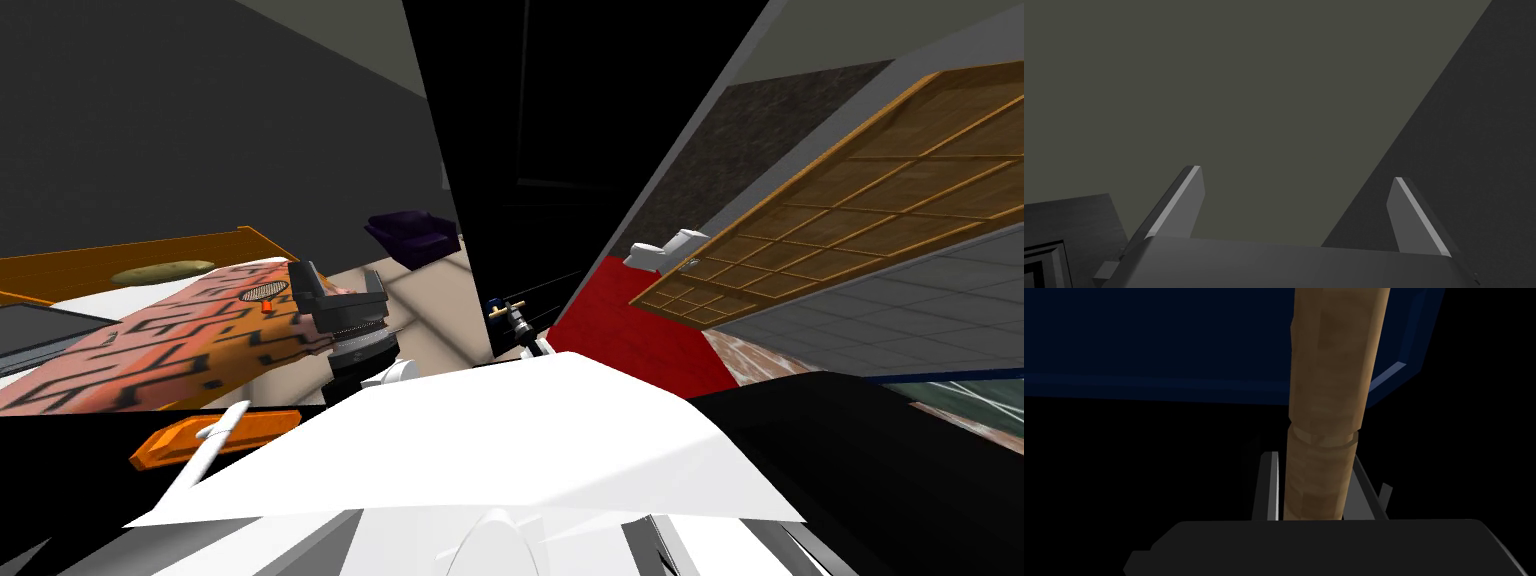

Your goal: Push the door open

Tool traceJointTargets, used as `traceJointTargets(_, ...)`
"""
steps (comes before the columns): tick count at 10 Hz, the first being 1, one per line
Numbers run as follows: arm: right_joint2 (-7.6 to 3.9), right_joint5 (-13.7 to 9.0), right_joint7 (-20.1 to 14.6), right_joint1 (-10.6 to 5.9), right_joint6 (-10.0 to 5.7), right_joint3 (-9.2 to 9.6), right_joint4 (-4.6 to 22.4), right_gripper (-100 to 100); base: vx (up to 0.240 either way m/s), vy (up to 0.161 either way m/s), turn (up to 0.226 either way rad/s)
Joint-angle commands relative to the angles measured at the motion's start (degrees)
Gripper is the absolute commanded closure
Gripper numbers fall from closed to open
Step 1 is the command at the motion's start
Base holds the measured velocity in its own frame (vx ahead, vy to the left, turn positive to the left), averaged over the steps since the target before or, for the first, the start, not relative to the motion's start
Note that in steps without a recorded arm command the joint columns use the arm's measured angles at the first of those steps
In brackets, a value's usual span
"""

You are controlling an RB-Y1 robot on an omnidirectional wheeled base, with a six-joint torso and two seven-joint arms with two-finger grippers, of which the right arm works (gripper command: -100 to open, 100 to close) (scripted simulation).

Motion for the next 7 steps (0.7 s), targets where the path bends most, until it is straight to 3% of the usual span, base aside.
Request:
traceJointTargets(1, 0.53, -0.4, 0.5, -0.59, -0.18, -1.63, 0.3, 100, 0.101, 0.149, -0.077)
traceJointTargets(7, 4.07, -1.8, 1.7, -2.14, 0.43, -5.73, 1.5, 100, 0.112, 0.160, -0.087)
